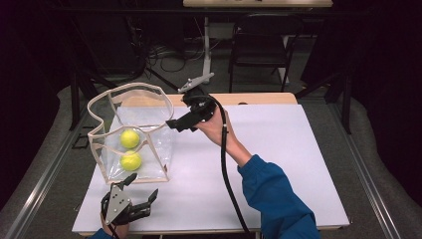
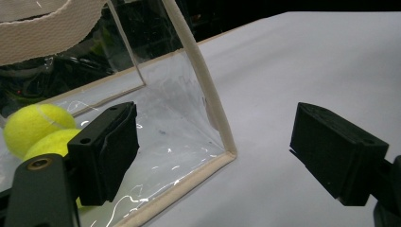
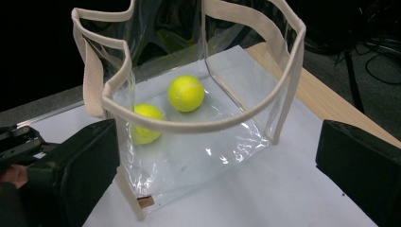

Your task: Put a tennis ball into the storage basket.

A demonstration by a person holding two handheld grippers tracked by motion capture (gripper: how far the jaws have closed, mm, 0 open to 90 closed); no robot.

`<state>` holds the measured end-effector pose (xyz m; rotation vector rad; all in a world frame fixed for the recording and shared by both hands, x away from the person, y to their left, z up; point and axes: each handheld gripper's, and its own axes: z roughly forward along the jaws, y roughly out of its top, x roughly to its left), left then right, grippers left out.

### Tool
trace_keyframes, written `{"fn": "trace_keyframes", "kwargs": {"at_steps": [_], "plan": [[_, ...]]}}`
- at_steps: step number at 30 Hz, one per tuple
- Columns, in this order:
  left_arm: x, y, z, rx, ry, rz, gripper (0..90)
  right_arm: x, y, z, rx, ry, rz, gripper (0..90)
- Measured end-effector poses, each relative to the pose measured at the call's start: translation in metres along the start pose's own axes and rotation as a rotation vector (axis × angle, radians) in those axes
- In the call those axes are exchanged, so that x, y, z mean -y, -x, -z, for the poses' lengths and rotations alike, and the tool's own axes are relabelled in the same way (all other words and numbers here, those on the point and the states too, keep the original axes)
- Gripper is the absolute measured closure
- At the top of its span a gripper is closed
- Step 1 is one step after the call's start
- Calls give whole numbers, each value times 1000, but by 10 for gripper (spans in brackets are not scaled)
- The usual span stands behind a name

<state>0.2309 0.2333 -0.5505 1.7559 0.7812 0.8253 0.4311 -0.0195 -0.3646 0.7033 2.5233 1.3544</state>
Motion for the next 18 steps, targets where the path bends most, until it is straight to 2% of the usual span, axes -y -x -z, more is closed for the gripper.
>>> {"fn": "trace_keyframes", "kwargs": {"at_steps": [18], "plan": [[0, 0, 0, 0, 1, -1, 159, 40, 8, 19, 41, -48, -5, 0]]}}
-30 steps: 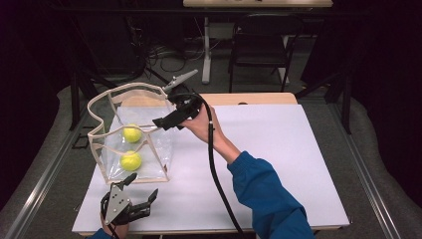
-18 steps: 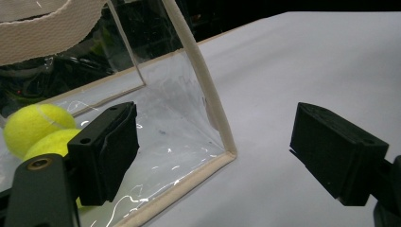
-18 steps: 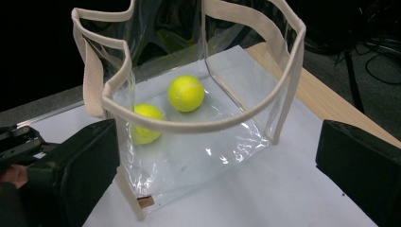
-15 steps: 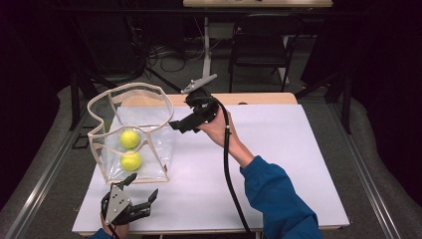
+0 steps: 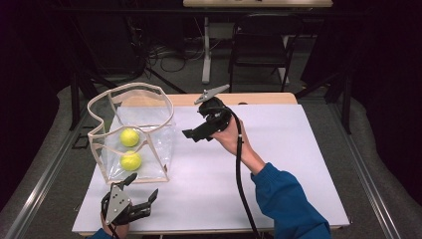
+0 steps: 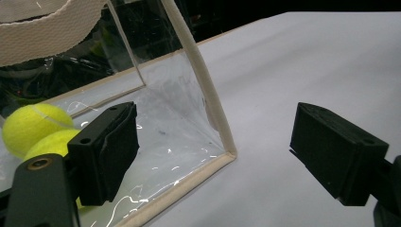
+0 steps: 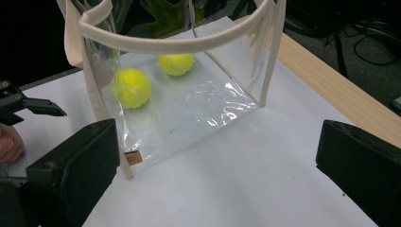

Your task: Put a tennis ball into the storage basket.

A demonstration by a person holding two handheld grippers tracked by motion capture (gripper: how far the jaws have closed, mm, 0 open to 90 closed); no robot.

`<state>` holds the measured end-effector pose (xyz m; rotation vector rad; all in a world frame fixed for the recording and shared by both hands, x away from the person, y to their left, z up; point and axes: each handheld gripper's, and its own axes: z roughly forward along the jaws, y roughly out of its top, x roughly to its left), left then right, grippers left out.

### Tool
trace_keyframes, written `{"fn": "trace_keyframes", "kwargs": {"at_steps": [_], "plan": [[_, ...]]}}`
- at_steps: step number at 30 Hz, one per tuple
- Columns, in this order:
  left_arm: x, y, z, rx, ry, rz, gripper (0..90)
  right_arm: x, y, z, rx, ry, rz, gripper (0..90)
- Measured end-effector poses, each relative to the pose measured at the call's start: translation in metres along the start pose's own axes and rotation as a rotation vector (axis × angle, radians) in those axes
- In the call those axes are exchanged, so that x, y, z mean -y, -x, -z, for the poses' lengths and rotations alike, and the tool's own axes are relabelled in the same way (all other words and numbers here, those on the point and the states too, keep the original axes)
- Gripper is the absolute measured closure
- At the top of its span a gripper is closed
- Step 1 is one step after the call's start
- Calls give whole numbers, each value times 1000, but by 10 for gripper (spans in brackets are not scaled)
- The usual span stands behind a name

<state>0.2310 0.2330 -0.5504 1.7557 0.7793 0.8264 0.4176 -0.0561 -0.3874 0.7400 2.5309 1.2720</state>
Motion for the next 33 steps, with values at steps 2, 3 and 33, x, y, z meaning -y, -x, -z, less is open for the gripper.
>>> {"fn": "trace_keyframes", "kwargs": {"at_steps": [2, 3, 33], "plan": [[0, 0, 0, 0, 0, 0, 159, 3, 1, 1, 6, -1, -1, 0], [0, 0, 0, 0, 1, 0, 159, 5, 2, 2, 6, -4, -4, 0], [0, 0, 0, -5, -1, -2, 159, 61, 10, 24, 55, -30, -29, 0]]}}
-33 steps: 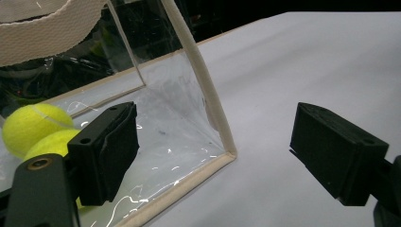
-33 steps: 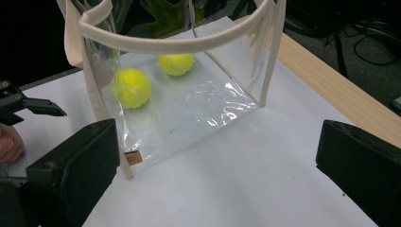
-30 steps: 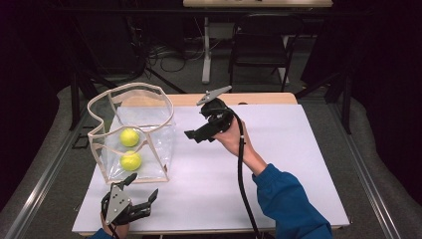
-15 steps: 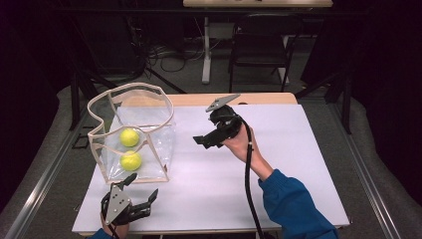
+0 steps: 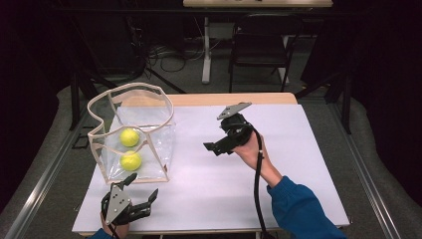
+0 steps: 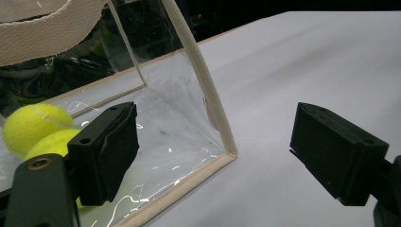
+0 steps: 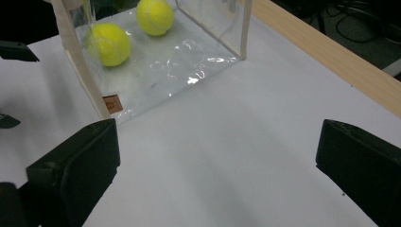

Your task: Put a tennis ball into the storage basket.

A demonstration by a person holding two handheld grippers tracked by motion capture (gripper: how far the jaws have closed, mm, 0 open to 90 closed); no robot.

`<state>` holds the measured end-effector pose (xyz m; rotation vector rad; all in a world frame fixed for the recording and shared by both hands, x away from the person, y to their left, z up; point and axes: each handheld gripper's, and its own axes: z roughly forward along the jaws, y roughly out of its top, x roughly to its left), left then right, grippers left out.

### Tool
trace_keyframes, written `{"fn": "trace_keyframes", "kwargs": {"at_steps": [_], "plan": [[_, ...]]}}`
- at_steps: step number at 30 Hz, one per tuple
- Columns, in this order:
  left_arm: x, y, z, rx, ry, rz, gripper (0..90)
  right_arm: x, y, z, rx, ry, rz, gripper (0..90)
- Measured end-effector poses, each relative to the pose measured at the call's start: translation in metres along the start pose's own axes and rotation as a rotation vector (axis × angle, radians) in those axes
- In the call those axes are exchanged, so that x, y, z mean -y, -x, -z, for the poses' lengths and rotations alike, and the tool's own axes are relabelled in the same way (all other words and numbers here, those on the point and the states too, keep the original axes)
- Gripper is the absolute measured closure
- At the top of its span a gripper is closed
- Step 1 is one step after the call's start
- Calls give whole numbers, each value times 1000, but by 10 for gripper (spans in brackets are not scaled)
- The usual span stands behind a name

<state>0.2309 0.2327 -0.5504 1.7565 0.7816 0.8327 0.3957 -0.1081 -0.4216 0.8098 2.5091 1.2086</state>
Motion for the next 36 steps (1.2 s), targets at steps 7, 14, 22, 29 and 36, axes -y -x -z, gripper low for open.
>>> {"fn": "trace_keyframes", "kwargs": {"at_steps": [7, 14, 22, 29, 36], "plan": [[0, 0, 0, 0, 0, -1, 159, 15, -1, 4, 5, -13, 6, 0], [0, 0, 0, -1, -1, -1, 159, 31, -5, 10, 32, -27, 10, 0], [0, 0, 0, -1, -2, 0, 159, 48, -3, 17, 45, -41, 7, 0], [0, 0, 0, -1, -2, -2, 159, 61, -3, 22, 57, -41, -5, 0], [0, 0, 0, -1, -2, -2, 159, 75, -4, 25, 64, -54, -7, 0]]}}
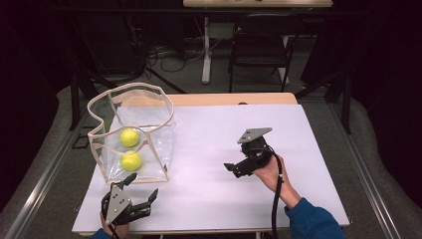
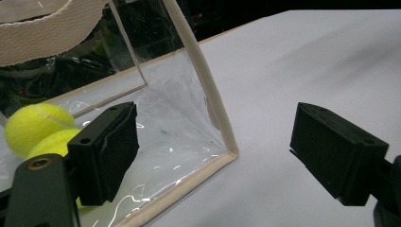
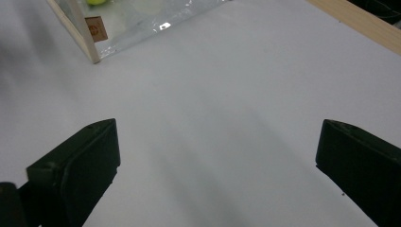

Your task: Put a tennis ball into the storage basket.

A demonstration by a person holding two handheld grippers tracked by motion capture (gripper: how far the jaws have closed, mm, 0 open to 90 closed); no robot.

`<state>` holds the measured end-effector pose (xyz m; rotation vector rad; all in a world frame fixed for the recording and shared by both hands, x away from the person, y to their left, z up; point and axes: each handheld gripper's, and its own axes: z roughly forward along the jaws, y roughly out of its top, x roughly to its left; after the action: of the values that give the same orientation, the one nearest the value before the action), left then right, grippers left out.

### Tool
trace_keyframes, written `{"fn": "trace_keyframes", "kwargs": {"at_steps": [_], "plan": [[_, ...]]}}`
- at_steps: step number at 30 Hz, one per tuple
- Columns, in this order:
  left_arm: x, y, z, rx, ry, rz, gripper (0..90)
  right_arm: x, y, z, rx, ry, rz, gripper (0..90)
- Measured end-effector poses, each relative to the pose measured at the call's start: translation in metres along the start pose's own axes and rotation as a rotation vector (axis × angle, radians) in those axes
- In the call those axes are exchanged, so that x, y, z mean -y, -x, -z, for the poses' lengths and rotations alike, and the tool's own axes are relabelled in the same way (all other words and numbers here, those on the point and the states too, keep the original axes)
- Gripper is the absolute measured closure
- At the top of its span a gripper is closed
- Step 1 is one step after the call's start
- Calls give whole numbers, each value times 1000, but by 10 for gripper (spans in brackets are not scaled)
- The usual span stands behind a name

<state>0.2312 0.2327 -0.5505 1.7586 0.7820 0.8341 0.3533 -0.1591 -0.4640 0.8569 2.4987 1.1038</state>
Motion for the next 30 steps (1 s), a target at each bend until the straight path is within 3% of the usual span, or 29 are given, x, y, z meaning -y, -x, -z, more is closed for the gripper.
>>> {"fn": "trace_keyframes", "kwargs": {"at_steps": [19, 30], "plan": [[0, 0, 0, -4, 0, -2, 159, 46, 1, 4, 29, 6, -52, 0], [0, 0, 0, -4, -1, -3, 159, 70, -1, 3, 35, -20, -73, 0]]}}
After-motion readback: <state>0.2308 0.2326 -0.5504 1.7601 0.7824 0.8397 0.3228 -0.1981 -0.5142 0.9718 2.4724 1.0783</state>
